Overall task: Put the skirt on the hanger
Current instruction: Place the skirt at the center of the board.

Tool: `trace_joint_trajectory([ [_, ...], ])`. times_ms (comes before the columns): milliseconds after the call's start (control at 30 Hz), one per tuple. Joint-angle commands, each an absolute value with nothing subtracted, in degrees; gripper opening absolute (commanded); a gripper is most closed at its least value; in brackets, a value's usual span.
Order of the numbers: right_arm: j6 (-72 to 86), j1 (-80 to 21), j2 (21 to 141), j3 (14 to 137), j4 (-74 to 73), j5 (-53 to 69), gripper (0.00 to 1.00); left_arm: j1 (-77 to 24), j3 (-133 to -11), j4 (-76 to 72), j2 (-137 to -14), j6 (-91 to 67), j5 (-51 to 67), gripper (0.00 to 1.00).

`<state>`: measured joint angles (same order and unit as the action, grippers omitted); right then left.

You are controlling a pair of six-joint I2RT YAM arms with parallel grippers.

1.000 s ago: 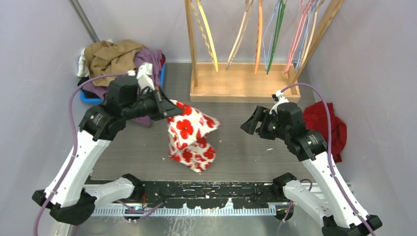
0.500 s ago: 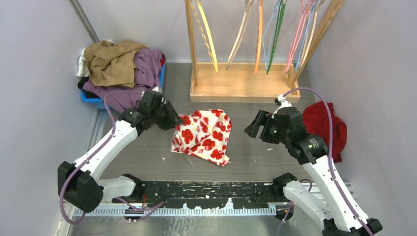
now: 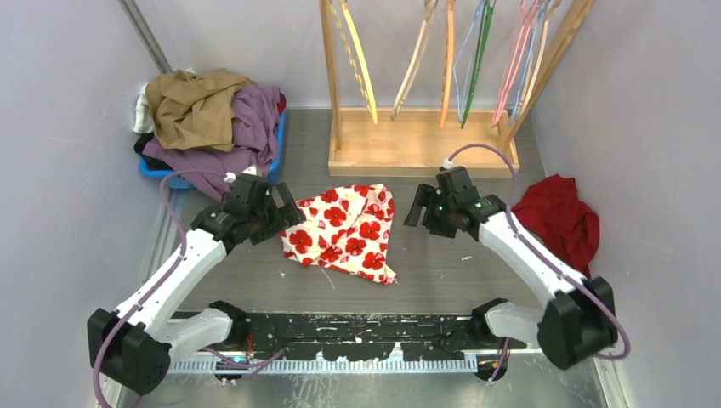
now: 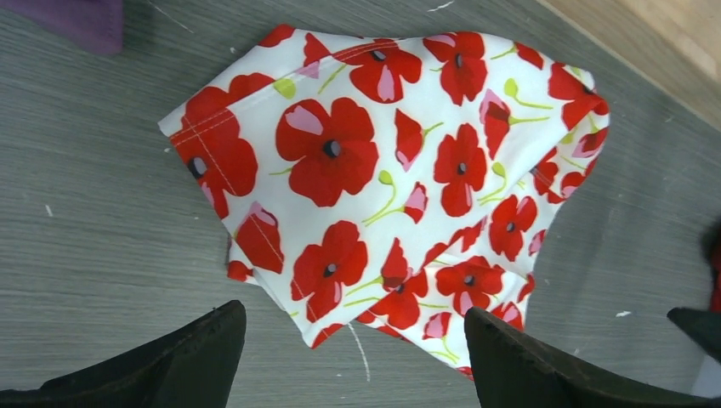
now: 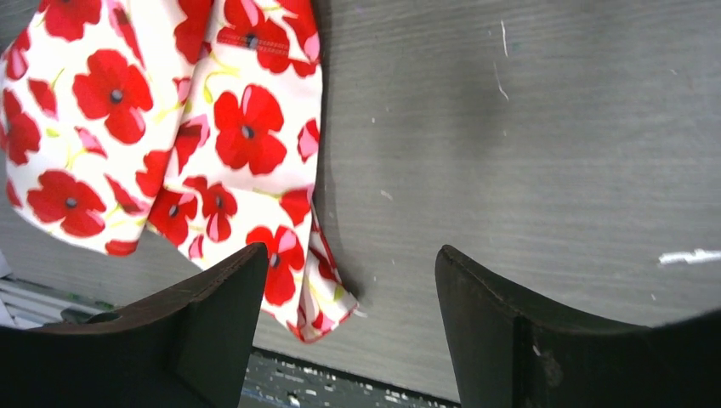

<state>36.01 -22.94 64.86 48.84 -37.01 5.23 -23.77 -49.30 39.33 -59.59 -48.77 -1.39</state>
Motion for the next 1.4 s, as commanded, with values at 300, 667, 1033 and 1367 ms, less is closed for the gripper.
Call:
trace_joint_trajectory([
  [300, 33.1, -23.2, 92.5, 64.1, -20.8, 3.9, 0.74, -24.0, -46.7, 37.5, -62.6, -46.3, -0.4, 0.95],
  [667, 32.3, -23.1, 102.5, 69.9, -19.0, 3.7, 0.73, -30.7, -42.8, 34.4, -59.9, -52.6, 1.4, 0.93],
  [1033, 31.7, -23.3, 102.4, 68.8, -17.8, 6.6, 0.47, -39.4, -41.1, 27.9, -66.5, -56.2, -3.8, 0.51],
  [1367, 29.3, -23.2, 103.3, 70.4, -18.4, 7.9, 0.3, -45.1, -50.7, 31.2, -66.1, -55.9, -3.0, 0.42],
])
